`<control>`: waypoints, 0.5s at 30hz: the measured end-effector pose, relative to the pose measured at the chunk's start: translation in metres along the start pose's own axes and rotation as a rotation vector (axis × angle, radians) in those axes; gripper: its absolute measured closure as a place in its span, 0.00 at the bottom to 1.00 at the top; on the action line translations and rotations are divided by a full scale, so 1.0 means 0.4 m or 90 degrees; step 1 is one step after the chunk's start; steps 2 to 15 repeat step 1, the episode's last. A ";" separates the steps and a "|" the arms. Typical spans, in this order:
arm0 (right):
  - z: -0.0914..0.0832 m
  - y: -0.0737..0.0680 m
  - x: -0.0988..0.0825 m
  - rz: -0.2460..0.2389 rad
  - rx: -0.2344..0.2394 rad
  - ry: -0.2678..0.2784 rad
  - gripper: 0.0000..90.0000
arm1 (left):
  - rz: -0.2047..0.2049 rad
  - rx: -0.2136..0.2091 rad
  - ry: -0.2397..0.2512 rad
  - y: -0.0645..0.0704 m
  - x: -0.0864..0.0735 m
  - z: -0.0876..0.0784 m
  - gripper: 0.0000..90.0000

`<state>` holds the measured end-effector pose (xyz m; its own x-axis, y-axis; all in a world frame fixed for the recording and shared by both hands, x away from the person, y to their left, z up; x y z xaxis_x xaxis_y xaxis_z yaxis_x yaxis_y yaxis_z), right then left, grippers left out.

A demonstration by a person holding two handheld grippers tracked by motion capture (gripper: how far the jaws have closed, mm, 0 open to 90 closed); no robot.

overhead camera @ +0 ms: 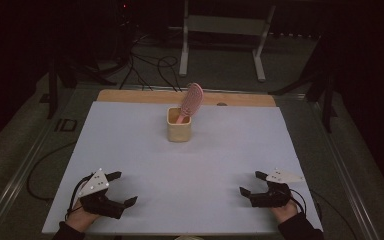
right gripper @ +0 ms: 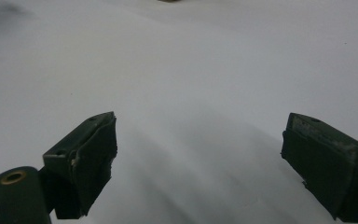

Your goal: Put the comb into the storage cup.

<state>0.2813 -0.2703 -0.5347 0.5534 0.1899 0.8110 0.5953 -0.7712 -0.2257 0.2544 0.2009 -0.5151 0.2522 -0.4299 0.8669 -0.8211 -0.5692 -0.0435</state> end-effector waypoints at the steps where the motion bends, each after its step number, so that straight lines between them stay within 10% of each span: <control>1: 0.000 0.000 0.000 0.000 0.000 0.000 0.11 | 0.000 0.000 0.000 0.000 0.000 0.000 0.00; 15: 0.000 0.000 0.000 0.000 0.000 0.000 0.11 | 0.000 0.000 0.000 0.000 0.000 0.000 0.00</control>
Point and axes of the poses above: each handheld gripper's, and its own axes: z roughly forward along the jaws, x roughly out of its top, y roughly to its right, the point moved 4 cm from there along z, roughly forward along the jaws, and after that the axes turned 8 degrees about z, right-handed, at the moved point
